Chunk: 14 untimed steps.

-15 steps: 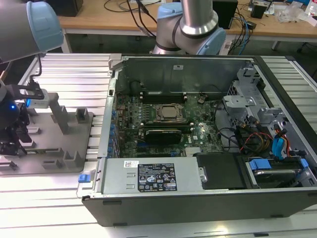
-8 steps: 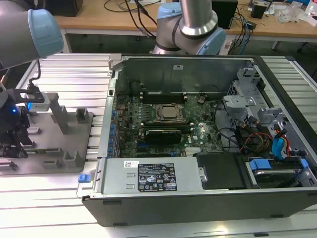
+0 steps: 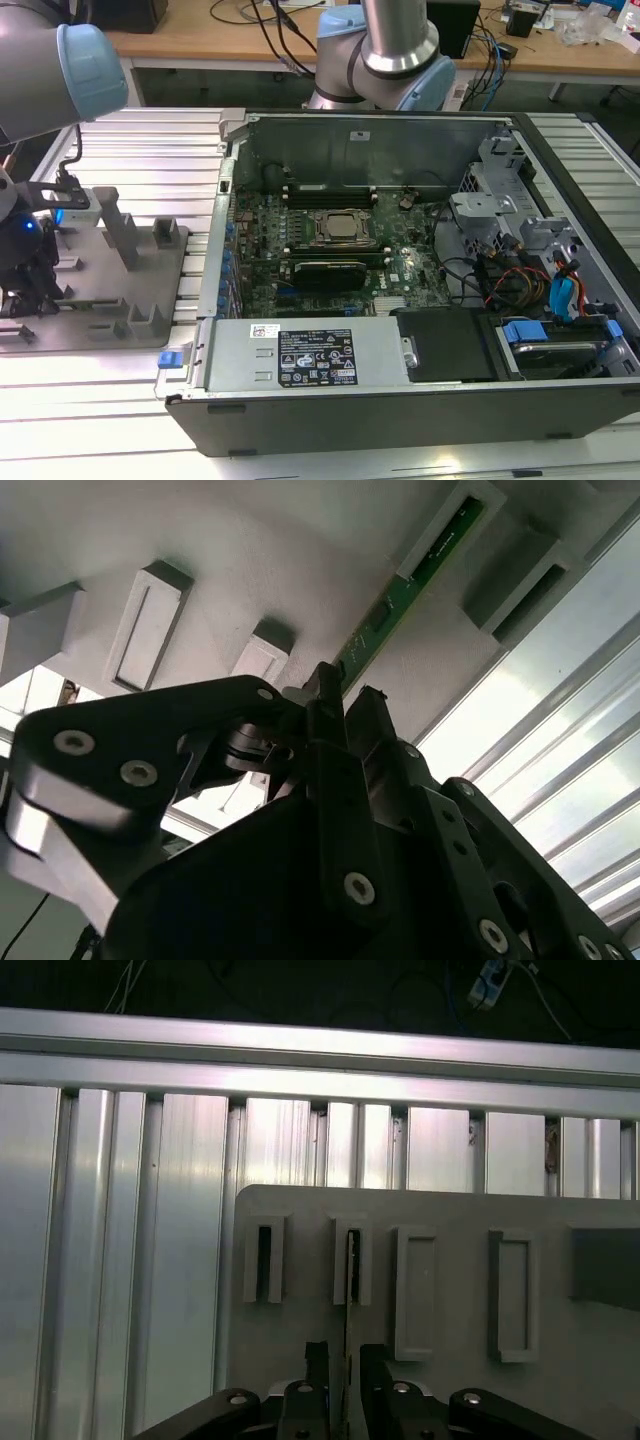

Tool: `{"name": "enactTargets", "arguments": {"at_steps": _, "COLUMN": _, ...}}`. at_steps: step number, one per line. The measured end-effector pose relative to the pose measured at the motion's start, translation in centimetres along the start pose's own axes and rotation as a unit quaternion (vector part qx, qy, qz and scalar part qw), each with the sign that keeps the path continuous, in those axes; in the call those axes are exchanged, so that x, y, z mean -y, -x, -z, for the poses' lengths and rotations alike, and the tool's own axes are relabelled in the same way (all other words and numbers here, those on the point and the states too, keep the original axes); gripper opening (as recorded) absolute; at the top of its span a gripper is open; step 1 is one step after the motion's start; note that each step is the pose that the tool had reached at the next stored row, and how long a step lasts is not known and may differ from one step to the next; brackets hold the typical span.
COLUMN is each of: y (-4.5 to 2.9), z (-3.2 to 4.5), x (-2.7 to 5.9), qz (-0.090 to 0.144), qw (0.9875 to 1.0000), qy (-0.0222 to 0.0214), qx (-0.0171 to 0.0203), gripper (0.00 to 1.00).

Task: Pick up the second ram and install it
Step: 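Pick up the second ram and move it above second insertion slot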

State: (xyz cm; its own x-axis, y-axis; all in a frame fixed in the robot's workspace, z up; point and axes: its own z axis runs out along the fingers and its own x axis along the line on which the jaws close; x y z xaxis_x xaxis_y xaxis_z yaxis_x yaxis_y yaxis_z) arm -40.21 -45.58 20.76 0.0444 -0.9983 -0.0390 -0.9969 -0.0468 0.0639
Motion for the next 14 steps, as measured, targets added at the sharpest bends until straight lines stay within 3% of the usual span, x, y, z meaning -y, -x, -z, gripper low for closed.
{"name": "enactTargets", "arguments": {"at_steps": 14, "y": 0.34, "z": 0.01, "x": 0.01, "qz": 0.000, "qw": 1.0000, "qy": 0.0000, "qx": 0.0000, "gripper": 0.25}}
